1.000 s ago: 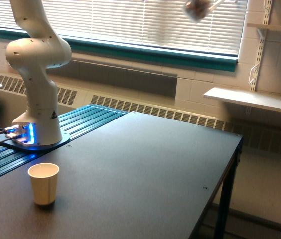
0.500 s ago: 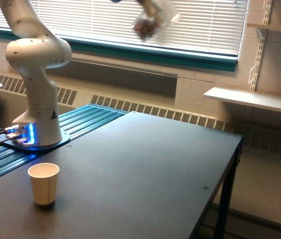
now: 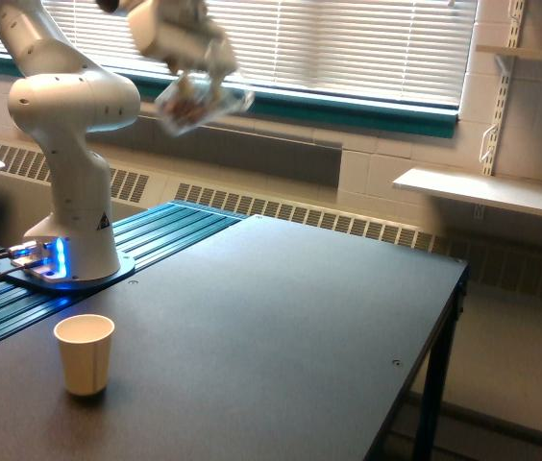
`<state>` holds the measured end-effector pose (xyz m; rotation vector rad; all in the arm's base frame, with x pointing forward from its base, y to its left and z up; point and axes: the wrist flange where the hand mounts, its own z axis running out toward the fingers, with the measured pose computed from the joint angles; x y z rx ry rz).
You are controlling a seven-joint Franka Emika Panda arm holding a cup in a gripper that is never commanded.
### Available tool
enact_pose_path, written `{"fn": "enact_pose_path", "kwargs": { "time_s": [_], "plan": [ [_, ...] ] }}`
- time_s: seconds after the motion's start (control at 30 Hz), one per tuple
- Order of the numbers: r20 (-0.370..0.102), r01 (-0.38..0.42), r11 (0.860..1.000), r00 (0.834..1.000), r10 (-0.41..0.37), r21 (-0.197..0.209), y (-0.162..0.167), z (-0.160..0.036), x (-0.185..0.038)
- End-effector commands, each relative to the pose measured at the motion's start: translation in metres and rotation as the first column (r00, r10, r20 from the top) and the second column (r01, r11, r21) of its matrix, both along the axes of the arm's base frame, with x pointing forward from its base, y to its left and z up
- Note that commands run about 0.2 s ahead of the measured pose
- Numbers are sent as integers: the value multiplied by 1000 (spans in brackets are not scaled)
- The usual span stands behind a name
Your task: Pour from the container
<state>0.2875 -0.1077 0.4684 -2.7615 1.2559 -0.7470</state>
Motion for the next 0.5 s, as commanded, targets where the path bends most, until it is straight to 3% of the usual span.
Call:
{"fn": "enact_pose_path", "kwargs": {
  "time_s": [0.03, 0.13, 0.5],
  "plan": [
    [-204, 41, 997, 979, -29, 59, -16, -70, -33],
    [-230, 80, 994, 971, -61, 73, -30, -75, -43],
    [-293, 156, 986, 947, -132, 61, -71, -88, -74]
  ]
}}
